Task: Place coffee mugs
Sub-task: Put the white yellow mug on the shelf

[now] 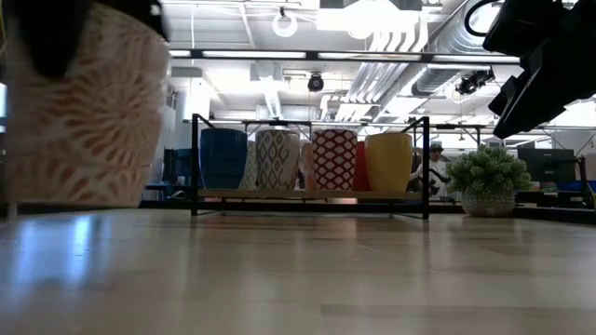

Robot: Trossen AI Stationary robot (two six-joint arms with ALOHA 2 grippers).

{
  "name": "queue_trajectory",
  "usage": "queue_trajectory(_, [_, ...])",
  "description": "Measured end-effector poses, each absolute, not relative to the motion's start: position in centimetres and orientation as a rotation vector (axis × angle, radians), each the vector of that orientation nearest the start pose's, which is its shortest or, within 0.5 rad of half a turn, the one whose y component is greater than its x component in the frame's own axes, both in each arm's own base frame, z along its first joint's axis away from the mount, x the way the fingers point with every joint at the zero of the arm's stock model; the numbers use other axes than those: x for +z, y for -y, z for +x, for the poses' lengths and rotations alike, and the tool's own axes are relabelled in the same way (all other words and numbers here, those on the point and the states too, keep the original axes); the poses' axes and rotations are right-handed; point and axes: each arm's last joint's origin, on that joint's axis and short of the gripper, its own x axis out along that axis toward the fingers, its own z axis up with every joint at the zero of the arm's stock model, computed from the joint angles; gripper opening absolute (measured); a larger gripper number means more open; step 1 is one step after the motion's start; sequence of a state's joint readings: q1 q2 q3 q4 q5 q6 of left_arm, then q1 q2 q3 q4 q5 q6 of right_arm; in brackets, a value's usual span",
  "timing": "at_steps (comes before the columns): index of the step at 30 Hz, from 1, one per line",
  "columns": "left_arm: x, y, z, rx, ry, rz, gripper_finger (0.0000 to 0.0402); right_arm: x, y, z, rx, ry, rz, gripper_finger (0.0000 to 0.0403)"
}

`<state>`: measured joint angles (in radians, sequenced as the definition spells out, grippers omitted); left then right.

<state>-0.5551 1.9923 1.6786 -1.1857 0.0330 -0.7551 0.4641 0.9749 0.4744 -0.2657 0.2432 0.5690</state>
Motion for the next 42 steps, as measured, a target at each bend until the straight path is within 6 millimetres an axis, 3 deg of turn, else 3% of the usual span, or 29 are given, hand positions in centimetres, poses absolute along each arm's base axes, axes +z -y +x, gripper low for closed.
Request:
queue_trajectory(5, [24.6, 18.1, 33.8, 0.050, -1.526, -0.100, 0.0008, 19.1, -7.6, 16.8, -0.013, -0.744, 0.272, 0.0078])
queue_trajectory(11, [27.0, 13.9, 34.7, 0.024, -1.537, 0.010, 0.0008, 19.1, -7.5, 16.9, -0.067, -0.725, 0.301, 0.0078])
queue_trajectory(19, [32.0, 7.0, 35.5, 0.071, -1.455, 0.119, 0.0008, 19.1, -7.4, 16.9, -0.101, -0.709, 0.308, 0.0078])
queue_trajectory(28, [37.1, -1.9, 34.9, 0.150, -1.361, 0.155, 0.0008, 19.2, -7.3, 17.0, -0.123, -0.688, 0.300, 0.0078])
queue_trajectory(35, [38.3, -7.6, 34.2, 0.235, -1.332, 0.183, 0.0008, 19.3, -7.3, 17.0, -0.134, -0.677, 0.298, 0.0078])
queue_trajectory(42, [38.5, -11.8, 34.1, 0.299, -1.270, 0.226, 0.0008, 19.3, -7.2, 17.0, -0.164, -0.661, 0.289, 0.0078])
